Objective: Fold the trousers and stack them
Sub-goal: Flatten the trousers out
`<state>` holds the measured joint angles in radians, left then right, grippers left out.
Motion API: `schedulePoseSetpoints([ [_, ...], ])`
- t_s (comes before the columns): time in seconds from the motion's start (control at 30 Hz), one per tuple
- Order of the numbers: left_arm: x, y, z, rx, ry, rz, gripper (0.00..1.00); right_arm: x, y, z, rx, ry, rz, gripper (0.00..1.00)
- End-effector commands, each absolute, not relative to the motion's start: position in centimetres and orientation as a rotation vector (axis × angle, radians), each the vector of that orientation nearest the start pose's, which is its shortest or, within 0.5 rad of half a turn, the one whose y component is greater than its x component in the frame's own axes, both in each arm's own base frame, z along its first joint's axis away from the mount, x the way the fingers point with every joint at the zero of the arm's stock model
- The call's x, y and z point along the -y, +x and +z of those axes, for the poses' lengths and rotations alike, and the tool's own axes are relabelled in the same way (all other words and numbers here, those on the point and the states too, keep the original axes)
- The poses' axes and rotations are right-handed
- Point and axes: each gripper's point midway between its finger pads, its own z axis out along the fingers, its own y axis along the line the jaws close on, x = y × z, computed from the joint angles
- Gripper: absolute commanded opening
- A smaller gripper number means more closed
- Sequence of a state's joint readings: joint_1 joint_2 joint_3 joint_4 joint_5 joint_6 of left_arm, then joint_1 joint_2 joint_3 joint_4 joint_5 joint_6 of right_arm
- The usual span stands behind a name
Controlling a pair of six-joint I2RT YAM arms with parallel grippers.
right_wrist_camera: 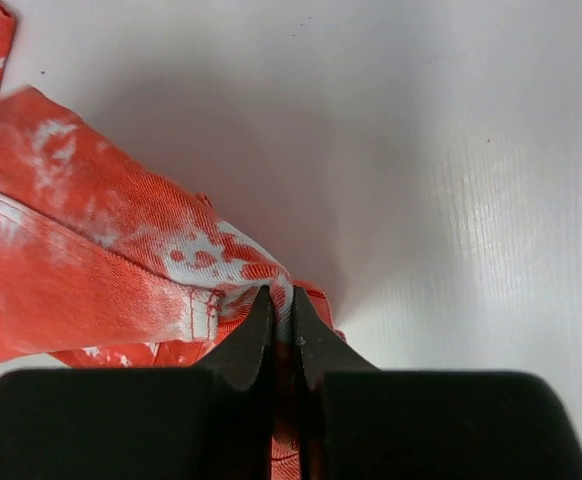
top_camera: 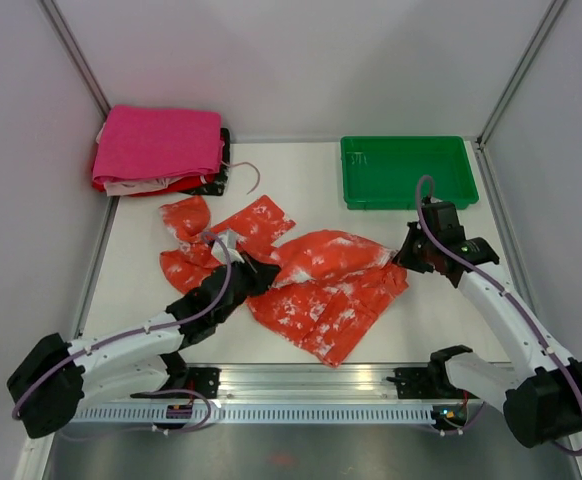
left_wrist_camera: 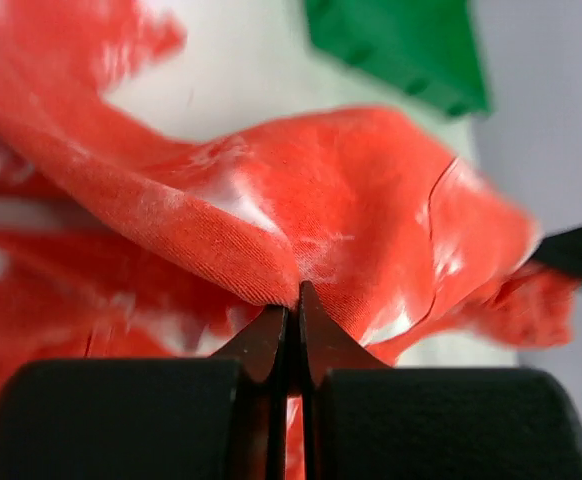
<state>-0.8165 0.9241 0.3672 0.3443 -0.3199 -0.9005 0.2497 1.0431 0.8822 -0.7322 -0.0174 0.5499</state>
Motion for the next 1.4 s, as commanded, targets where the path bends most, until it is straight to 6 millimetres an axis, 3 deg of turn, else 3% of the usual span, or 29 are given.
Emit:
schedulePoseSetpoints([
  [0.0, 24.5, 23.1, 13.2, -1.972, -0.374, -0.883, 0.02, -8.5, 26.7, 15.1, -2.43, 0.391, 0.325, 0.0],
  [0.03, 23.9, 22.0, 11.0, -2.067, -0.372, -0.776, 0.02, -7.8, 26.8, 14.8, -2.424, 0.406, 0.275, 0.0],
  [0.07, 25.5, 20.7, 11.3, -2.102, -0.382, -0.786, 0.04, -7.2, 26.8, 14.7, -2.416, 0.421, 0.238, 0.0],
  [0.1, 24.9, 20.5, 10.8, -2.11, -0.411, -0.711, 0.05, -6.7, 26.9, 14.5, -2.413, 0.43, 0.208, 0.0],
  [0.13, 24.3, 18.8, 9.3, -2.185, -0.383, -0.623, 0.07, -5.9, 27.0, 14.2, -2.408, 0.441, 0.157, 0.0],
  [0.17, 24.8, 18.4, 9.9, -2.188, -0.469, -0.644, 0.08, -5.3, 27.2, 14.1, -2.406, 0.46, 0.137, 0.0],
  [0.23, 24.7, 17.3, 8.9, -2.229, -0.479, -0.579, 0.14, -4.2, 27.9, 13.3, -2.422, 0.487, 0.108, 0.0],
  [0.4, 25.1, 17.3, 8.9, -2.266, -0.492, -0.484, 0.2, -2.8, 31.8, 11.9, -2.46, 0.551, 0.169, 0.0],
  [0.43, 25.1, 17.4, 8.9, -2.269, -0.495, -0.462, 0.21, -2.2, 33.1, 12.9, -2.43, 0.572, 0.178, 0.0],
  [0.47, 25.3, 17.6, 9.7, -2.26, -0.493, -0.461, 0.21, -2.1, 33.8, 12.3, -2.453, 0.564, 0.178, 0.0],
  [0.5, 25.3, 17.9, 10.1, -2.245, -0.491, -0.452, 0.21, -2.0, 35.2, 13.6, -2.425, 0.552, 0.186, 0.0],
  [0.6, 25.2, 18.6, 11.4, -2.211, -0.51, -0.427, 0.24, -0.9, 36.8, 14.1, -2.432, 0.518, 0.1, 0.0],
  [0.67, 25.2, 19.2, 12.4, -2.187, -0.531, -0.401, 0.41, 0.1, 38.2, 15.8, -2.399, 0.507, 0.039, 0.0],
  [0.7, 24.5, 19.4, 12.6, -2.18, -0.525, -0.353, 0.68, 0.3, 38.2, 15.4, -2.436, 0.48, 0.012, 0.0],
  [0.73, 24.6, 19.8, 13.5, -2.169, -0.531, -0.345, 0.8, 0.1, 38.6, 16.2, -2.43, 0.448, 0.025, 0.02],
  [0.8, 24.1, 20.0, 14.0, -2.173, -0.5, -0.307, 0.86, -0.8, 38.2, 16.1, -2.463, 0.397, 0.082, 0.18],
  [0.83, 24.2, 20.0, 14.3, -2.182, -0.436, -0.294, 0.87, -1.2, 37.7, 15.5, -2.481, 0.384, 0.106, 0.31],
  [0.87, 24.6, 19.7, 14.4, -2.207, -0.395, -0.318, 0.87, -1.5, 37.2, 15.9, -2.471, 0.372, 0.127, 0.6],
  [0.93, 24.9, 19.0, 13.6, -2.253, -0.346, -0.334, 0.88, -2.1, 35.4, 15.0, -2.502, 0.369, 0.171, 0.77],
  [1.0, 25.4, 17.8, 12.5, -2.329, -0.318, -0.378, 0.87, -2.0, 33.6, 15.8, -2.484, 0.378, 0.165, 0.89],
  [1.03, 25.4, 17.4, 12.1, -2.35, -0.322, -0.39, 0.87, -1.9, 32.2, 14.9, -2.508, 0.389, 0.158, 0.91],
  [1.07, 25.2, 16.8, 11.0, -2.383, -0.312, -0.386, 0.87, -1.8, 31.0, 16.1, -2.474, 0.389, 0.153, 0.94],
  [1.13, 24.5, 16.3, 9.8, -2.405, -0.292, -0.369, 0.88, -1.7, 29.2, 15.6, -2.47, 0.408, 0.151, 0.97],
  [1.17, 24.6, 16.2, 9.6, -2.406, -0.283, -0.377, 0.87, -1.8, 28.6, 16.7, -2.422, 0.415, 0.165, 0.98],
  [1.27, 24.1, 16.2, 9.2, -2.408, -0.26, -0.349, 0.88, -2.1, 28.0, 16.7, -2.381, 0.414, 0.202, 0.97],
  [1.33, 24.0, 16.3, 8.9, -2.411, -0.25, -0.331, 0.88, -1.8, 29.1, 17.7, -2.336, 0.428, 0.19, 0.95],
  [1.37, 24.0, 16.4, 8.8, -2.407, -0.251, -0.322, 0.88, -1.9, 30.1, 17.6, -2.332, 0.438, 0.195, 0.86],
])
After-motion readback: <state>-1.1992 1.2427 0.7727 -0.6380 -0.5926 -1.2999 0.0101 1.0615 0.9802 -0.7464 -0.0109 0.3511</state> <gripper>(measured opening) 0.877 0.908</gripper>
